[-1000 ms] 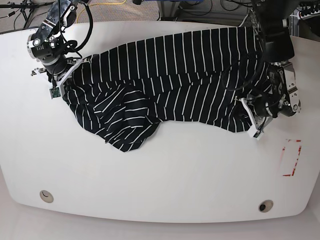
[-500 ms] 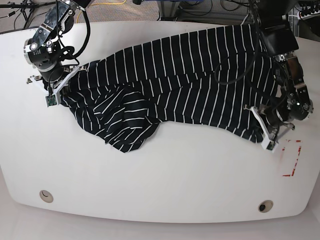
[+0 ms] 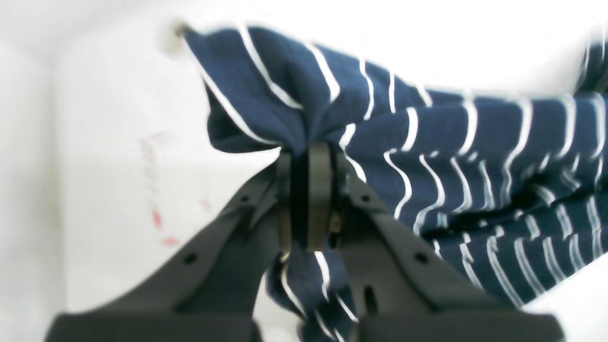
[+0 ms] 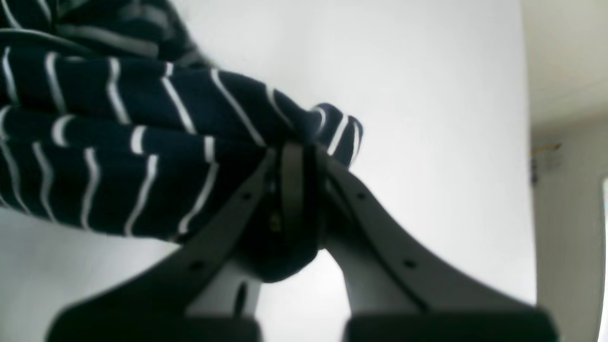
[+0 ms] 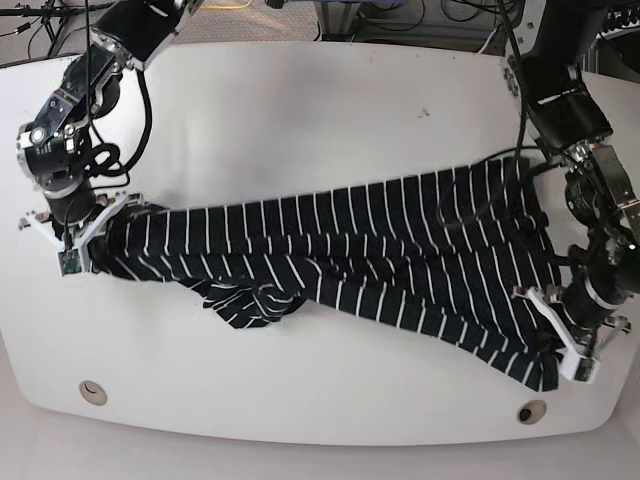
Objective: Fold the T-shirt properly
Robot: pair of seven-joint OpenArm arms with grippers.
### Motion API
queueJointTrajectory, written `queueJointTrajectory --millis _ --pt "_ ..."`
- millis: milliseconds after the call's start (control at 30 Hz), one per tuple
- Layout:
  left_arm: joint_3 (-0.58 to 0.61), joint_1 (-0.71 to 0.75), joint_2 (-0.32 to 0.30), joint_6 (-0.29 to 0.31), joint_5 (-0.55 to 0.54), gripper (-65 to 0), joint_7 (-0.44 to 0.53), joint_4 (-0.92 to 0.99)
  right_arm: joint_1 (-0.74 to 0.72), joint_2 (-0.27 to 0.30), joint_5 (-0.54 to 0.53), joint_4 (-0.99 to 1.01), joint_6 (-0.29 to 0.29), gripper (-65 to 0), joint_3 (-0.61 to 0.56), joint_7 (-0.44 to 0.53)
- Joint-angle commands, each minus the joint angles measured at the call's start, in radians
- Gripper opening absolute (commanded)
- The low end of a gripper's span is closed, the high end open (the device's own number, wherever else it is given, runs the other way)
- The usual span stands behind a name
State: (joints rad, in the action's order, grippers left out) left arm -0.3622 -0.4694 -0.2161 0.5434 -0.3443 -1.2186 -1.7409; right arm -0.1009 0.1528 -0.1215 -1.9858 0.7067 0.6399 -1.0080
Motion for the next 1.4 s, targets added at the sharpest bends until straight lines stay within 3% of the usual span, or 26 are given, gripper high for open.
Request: queueJointTrajectory --millis 0,167,600,833,1067,1367 --pt "-0.039 -0.085 -0.018 -0.036 0.003 -65.0 0.023 -0.031 -0.084 0.047 0.003 0.009 -0.009 -65.0 -0.007 0.018" --pt "-0.048 -0.229 -0.018 -0.099 0.006 -65.0 0.023 -0.026 -0.237 0.133 0.003 0.076 -0.009 -65.0 -0.068 0.018" --pt "-0.05 -0.57 -0.018 -0.179 0.007 -65.0 0.024 0.074 -0.765 0.33 0.003 0.322 -0.009 -65.0 -0.286 0.018" --pt "-0.05 -0.648 -0.024 -0.177 0.043 -65.0 0.024 0.054 -0.965 0.37 0.003 0.392 -0.009 -65.0 -0.355 0.018" --pt "-0.051 -0.655 -0.026 -0.174 0.063 -65.0 0.023 0.038 -0.963 0.383 0.001 0.385 -0.009 -65.0 -0.361 0.016" --pt "-0.051 -0.492 -0.021 -0.164 0.057 -65.0 0.023 0.023 -0.681 0.345 -0.004 0.233 -0.009 -65.0 -0.268 0.018"
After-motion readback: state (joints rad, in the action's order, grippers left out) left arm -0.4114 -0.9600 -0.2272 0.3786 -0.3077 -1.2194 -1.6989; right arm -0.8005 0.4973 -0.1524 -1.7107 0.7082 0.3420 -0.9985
